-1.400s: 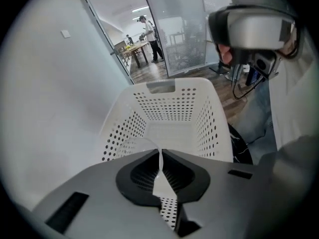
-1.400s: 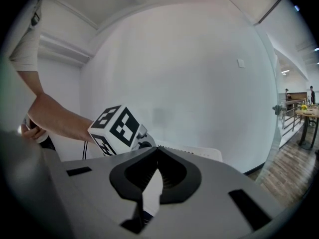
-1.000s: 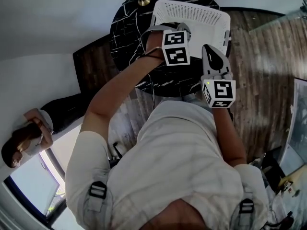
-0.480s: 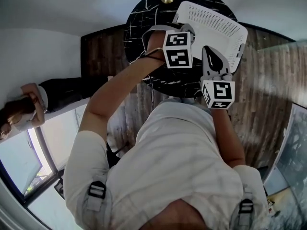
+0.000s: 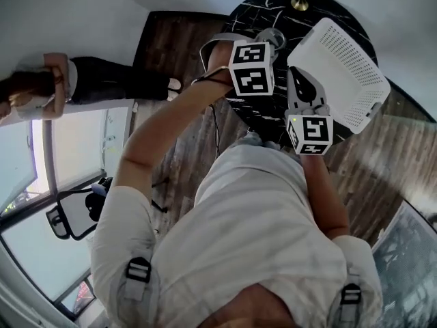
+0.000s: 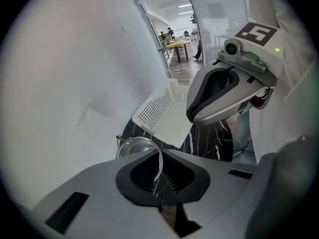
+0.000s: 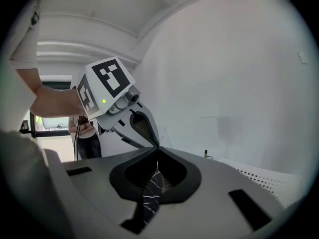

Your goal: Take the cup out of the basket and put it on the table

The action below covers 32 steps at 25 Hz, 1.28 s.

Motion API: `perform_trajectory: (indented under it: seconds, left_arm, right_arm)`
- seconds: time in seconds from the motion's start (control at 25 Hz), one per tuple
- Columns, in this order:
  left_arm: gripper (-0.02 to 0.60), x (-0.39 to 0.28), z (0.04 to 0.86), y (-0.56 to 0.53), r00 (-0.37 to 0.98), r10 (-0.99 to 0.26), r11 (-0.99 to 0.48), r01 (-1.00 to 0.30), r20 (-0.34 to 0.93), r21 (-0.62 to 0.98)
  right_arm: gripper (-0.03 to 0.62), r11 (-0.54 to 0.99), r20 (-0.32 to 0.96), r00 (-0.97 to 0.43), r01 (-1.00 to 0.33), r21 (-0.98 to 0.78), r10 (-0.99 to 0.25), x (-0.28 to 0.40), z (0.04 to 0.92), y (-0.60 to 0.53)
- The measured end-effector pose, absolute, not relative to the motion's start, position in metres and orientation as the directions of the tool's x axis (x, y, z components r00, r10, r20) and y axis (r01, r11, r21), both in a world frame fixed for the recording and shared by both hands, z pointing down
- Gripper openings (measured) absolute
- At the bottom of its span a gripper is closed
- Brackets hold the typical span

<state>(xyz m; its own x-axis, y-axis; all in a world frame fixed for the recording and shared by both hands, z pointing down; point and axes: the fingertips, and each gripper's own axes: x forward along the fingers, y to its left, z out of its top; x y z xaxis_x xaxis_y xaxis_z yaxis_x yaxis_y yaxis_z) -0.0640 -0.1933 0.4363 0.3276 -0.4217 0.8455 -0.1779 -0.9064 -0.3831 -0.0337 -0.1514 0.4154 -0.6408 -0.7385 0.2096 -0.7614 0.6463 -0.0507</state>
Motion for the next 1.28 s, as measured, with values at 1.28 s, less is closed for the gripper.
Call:
perform_trajectory:
  seconds: [1.28]
  left_arm:
    - [0.023, -0.146, 0.576, -0.166, 0.249, -0.203, -0.961, -0.235, 0.947, -0.145]
  right_arm:
    - [0.009, 0.739, 0.358, -0.717, -0.666, -0.101, -0.598, -0.112, 0.477, -0.139]
